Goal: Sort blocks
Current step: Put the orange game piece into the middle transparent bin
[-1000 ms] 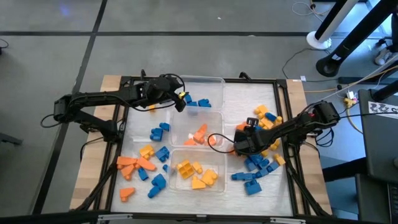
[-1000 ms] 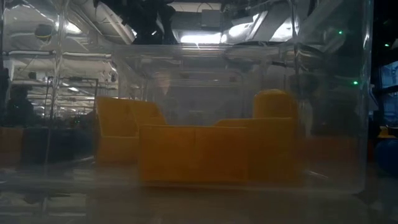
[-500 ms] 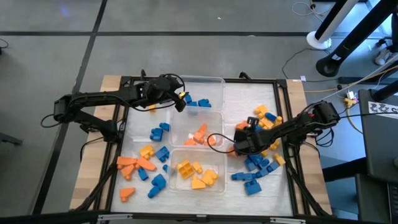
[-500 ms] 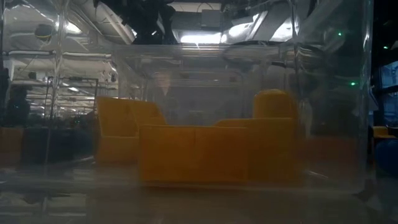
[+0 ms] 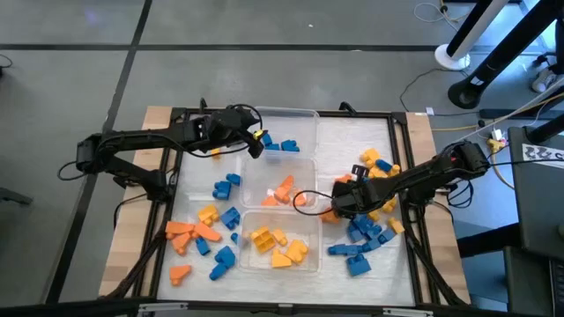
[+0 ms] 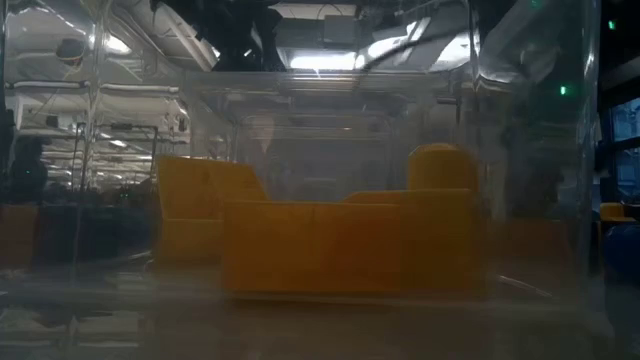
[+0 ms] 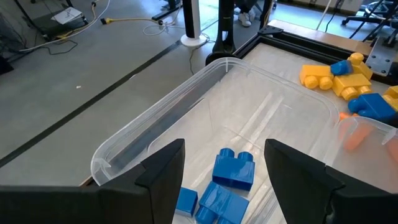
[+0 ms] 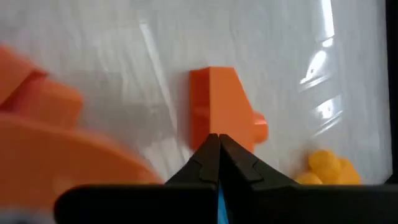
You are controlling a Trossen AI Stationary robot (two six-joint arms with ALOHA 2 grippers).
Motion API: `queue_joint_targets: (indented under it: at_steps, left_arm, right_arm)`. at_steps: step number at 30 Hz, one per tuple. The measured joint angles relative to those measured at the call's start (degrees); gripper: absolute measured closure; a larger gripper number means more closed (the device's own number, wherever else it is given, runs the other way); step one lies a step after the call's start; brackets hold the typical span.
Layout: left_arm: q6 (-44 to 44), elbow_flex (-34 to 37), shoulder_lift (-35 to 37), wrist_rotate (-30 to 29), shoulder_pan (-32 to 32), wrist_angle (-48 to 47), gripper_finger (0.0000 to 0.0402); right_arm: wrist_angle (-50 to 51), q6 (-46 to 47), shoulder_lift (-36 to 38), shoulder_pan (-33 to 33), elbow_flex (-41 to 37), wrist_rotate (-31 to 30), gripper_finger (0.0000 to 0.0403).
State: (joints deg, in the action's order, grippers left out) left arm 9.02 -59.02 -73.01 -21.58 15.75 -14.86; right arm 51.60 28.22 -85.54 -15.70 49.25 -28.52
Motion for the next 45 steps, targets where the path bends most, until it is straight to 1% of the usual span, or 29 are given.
queue_joint_targets:
  at_steps: [4, 9, 13, 16, 19, 21, 23, 26, 28, 30, 31, 33, 37, 39, 42, 45]
  left_arm:
    - [-0.41, 0.0, 0.0, 0.0, 0.0, -0.01, 0.0192]
    - [-0.44, 0.0, 0.0, 0.0, 0.0, -0.01, 0.0192]
    - [-0.44, 0.0, 0.0, 0.0, 0.0, 0.0, 0.0192]
    - [-0.64, 0.0, 0.0, 0.0, -0.01, 0.0, 0.0192]
    - [-1.42, 0.0, 0.0, 0.0, 0.0, 0.0, 0.0192]
    - [-1.99, 0.0, 0.0, 0.0, -0.01, -0.01, 0.0192]
    - [-2.21, 0.0, 0.0, 0.0, -0.02, 0.0, 0.0192]
    - [-3.13, 0.0, 0.0, 0.0, 0.0, 0.0, 0.0192]
    - [-3.13, 0.0, 0.0, 0.0, -0.01, 0.0, 0.0192]
    - [-3.13, 0.0, 0.0, 0.0, -0.01, -0.02, 0.0192]
    - [-3.13, 0.0, 0.02, 0.0, 0.0, -0.02, 0.0192]
    - [-3.1, 0.0, 0.01, 0.0, 0.0, -0.08, 0.0192]
    - [-3.06, 0.0, 0.01, 0.0, -0.01, -0.11, 0.0192]
    - [-3.04, 0.0, 0.01, 0.0, -0.01, -0.1, 0.0192]
    - [-3.01, 0.0, 0.01, 0.0, 0.0, -0.07, 0.0192]
    - [-2.8, 0.0, 0.01, 0.0, 0.0, -0.06, 0.0192]
  right_arm:
    - [7.03, -0.19, 2.22, 0.0, 4.28, 1.44, 0.0398]
    - [12.68, -0.17, 4.04, -0.01, 8.72, 1.93, 0.0396]
    - [14.29, -0.19, 4.29, -0.02, 11.18, 1.87, 0.0388]
    - [14.3, -0.19, 4.29, 0.0, 11.44, 3.13, 0.0381]
    - [14.44, -0.19, 4.29, 0.93, 11.45, 7.57, 0.036]
    - [14.44, -0.17, 4.29, 1.85, 11.45, 10.82, 0.0334]
    - [14.44, -0.19, 3.99, 2.78, 11.48, 10.5, 0.0301]
    - [12.73, -0.2, 3.74, 3.12, 10.33, 4.97, 0.0251]
    - [10.62, -0.76, 3.21, 3.02, 8.78, 2.04, 0.0227]
    - [8.41, -4.23, 2.66, 2.97, 6.72, 2.05, 0.0213]
    - [6.85, -6.1, 2.37, 2.97, 5.68, 3.27, 0.0208]
    - [3.2, -7.54, 1.72, 2.97, 3.5, 5.82, 0.0204]
    - [-2.08, -9.65, 0.92, 2.97, -0.09, 6.74, 0.0204]
    - [-2.96, -10.39, 0.95, 2.97, -1.53, 6.44, 0.0205]
    - [-2.34, -10.49, 0.95, 2.97, -2.21, 4.05, 0.0205]
    - [-2.38, -10.53, 0.95, 2.99, -2.23, 4.09, 0.0205]
